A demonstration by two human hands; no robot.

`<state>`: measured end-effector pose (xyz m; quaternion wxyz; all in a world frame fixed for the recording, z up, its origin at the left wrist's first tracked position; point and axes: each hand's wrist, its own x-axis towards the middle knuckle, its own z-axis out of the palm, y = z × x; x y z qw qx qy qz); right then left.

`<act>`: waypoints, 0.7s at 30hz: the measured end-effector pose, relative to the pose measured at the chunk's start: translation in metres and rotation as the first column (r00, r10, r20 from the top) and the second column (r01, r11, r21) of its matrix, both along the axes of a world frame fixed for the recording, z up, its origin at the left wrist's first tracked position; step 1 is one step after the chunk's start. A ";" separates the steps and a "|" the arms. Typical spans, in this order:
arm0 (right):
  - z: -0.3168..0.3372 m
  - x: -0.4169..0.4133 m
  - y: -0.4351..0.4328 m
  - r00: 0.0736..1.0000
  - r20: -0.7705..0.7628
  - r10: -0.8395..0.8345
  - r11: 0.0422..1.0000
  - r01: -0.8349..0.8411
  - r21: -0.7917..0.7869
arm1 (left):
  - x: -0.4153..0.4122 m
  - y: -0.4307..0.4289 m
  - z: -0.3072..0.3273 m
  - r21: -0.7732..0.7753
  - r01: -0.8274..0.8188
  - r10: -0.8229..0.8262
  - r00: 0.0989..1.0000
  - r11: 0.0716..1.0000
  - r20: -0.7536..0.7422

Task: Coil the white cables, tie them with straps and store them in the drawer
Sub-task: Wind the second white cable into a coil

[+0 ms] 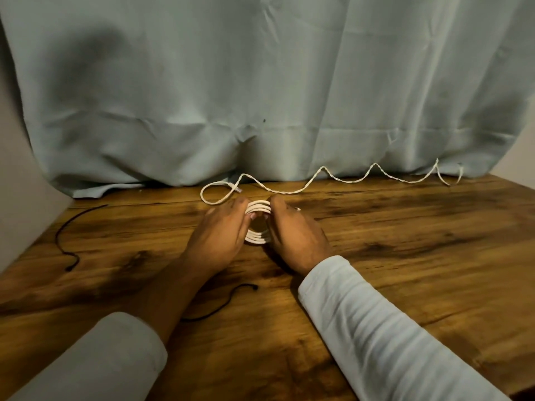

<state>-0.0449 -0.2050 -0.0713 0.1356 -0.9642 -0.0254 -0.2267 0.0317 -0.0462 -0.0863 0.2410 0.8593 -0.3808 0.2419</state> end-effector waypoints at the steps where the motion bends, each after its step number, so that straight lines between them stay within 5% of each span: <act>1: 0.000 0.000 0.000 1.000 0.003 0.003 1.000 -0.003 -0.007 | 0.001 0.000 0.000 0.001 0.002 -0.002 1.000 1.000 -0.014; 9: -0.005 0.003 -0.001 0.999 -0.034 -0.033 0.998 0.035 0.060 | 0.007 0.002 -0.007 -0.158 0.156 -0.194 0.945 0.975 -0.263; 15: 0.000 0.002 0.003 0.999 0.019 -0.045 0.998 0.045 0.033 | 0.005 0.002 -0.004 -0.123 0.115 -0.134 0.977 0.986 -0.164; 21: -0.005 0.003 0.004 0.999 -0.020 -0.049 0.998 0.050 0.043 | 0.004 0.000 -0.005 -0.128 0.109 -0.137 0.963 0.986 -0.231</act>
